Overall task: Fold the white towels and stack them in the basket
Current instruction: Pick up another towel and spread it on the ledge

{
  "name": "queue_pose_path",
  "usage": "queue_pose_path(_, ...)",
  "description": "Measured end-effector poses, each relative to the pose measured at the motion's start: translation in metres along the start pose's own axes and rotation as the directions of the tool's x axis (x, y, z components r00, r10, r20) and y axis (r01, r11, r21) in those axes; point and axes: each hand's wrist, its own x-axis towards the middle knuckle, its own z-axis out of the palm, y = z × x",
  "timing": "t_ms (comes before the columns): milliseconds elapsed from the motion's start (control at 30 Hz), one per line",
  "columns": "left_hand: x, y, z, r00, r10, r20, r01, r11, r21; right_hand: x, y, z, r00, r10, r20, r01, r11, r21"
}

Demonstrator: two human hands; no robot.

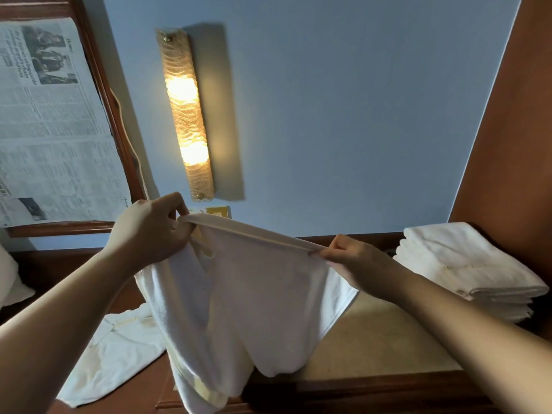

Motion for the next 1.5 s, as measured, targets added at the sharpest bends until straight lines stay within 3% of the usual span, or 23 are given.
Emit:
queue_pose_path(100, -0.005, 0.006, -0.007, 1.000, 0.012, 0.004, -0.012, 1.000, -0.012, -0.009, -0.021, -0.002, 0.991, 0.047, 0.126, -0.037, 0.996, -0.079)
queue_pose_path(233, -0.014, 0.015, -0.013, 0.999, 0.035, 0.035, -0.035, 0.999, -0.011, -0.023, -0.048, -0.007, 0.977, 0.151, 0.152, -0.164, 0.983, 0.077)
queue_pose_path(467, -0.030, 0.027, -0.018, 0.994, 0.106, 0.037, -0.107, 0.994, 0.010, -0.040, -0.068, 0.000, 0.868, 0.385, 0.313, -0.440, 0.889, 0.127)
queue_pose_path(633, -0.032, 0.022, -0.016, 0.988, 0.134, 0.073, -0.139, 0.988, 0.068, -0.053, -0.066, 0.001, 0.858, 0.394, 0.331, -0.472, 0.857, 0.204)
queue_pose_path(767, -0.033, 0.009, -0.008, 0.995, 0.067, 0.080, -0.074, 0.994, 0.081, -0.051, -0.057, -0.015, 0.870, 0.428, 0.244, -0.483, 0.839, 0.251)
queue_pose_path(933, -0.043, 0.007, 0.006, 0.988, 0.080, 0.135, -0.095, 0.989, 0.110, -0.058, -0.048, -0.023, 0.807, 0.427, 0.408, -0.560, 0.773, 0.299)
queue_pose_path(1100, -0.051, 0.005, 0.016, 0.991, 0.058, 0.121, -0.071, 0.992, 0.107, -0.060, -0.041, -0.028, 0.837, 0.465, 0.287, -0.546, 0.729, 0.412)
queue_pose_path(1267, -0.061, 0.004, 0.021, 0.982, 0.115, 0.151, -0.136, 0.981, 0.137, -0.054, -0.042, -0.032, 0.810, 0.488, 0.324, -0.570, 0.785, 0.244)
queue_pose_path(1433, -0.078, 0.015, 0.031, 0.971, 0.129, 0.199, -0.164, 0.971, 0.174, -0.032, -0.044, -0.033, 0.817, 0.485, 0.311, -0.456, 0.874, -0.166)
queue_pose_path(1500, -0.084, 0.019, 0.033, 0.965, 0.113, 0.237, -0.156, 0.972, 0.173, -0.026, -0.047, -0.027, 0.827, 0.499, 0.258, -0.454, 0.864, -0.216)
